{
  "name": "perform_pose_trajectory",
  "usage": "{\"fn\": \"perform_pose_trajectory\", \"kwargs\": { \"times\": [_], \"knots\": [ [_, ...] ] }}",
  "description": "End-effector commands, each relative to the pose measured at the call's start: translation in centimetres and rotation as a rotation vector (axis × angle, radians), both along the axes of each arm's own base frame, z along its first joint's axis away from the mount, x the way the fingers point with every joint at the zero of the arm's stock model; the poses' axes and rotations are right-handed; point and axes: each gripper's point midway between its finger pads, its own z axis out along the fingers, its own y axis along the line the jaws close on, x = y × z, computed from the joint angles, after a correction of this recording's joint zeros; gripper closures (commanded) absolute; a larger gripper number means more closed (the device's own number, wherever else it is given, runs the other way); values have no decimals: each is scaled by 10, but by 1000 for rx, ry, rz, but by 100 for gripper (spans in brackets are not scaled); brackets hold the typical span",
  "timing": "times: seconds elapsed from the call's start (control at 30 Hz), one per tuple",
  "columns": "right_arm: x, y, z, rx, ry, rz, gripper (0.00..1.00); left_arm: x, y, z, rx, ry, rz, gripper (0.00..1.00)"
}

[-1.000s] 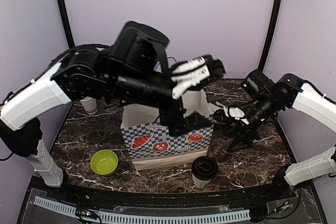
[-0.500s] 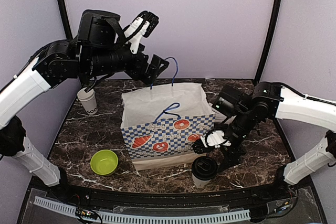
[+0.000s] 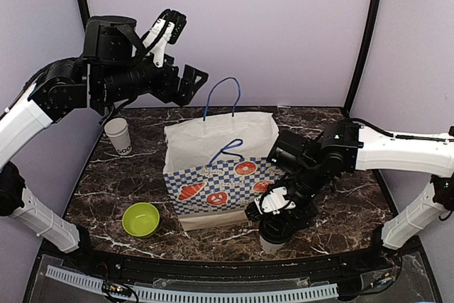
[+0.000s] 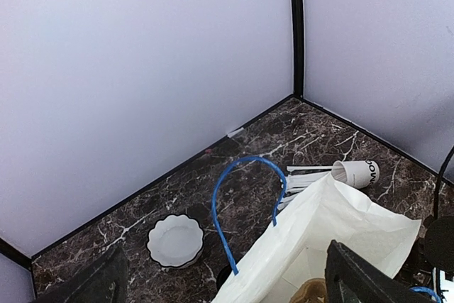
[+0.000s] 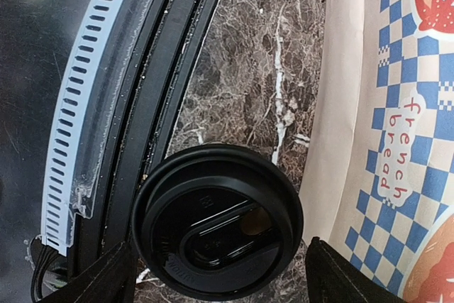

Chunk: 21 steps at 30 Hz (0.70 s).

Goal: Pack the takeout coffee

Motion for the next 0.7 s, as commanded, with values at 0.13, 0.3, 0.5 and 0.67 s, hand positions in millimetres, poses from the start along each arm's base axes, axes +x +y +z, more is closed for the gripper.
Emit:
{"fn": "perform_pose_trajectory", "kwargs": {
  "times": [0.13,0.3,0.5,0.67],
  "knots": [
    [0,4,-7,-14,-36,7,20,-2,14,8,-56,-9,26,1],
    [-5,2,-5,-15,-16,20,22,-1,17,4,-54,-9,32,1],
    [-13,-2,-5,-18,10,41,21,1,16,2,-51,-3,33,1],
    [-7,-4,-14,-34,-28,27,22,2,15,0,-48,-1,33,1]
  ]
}}
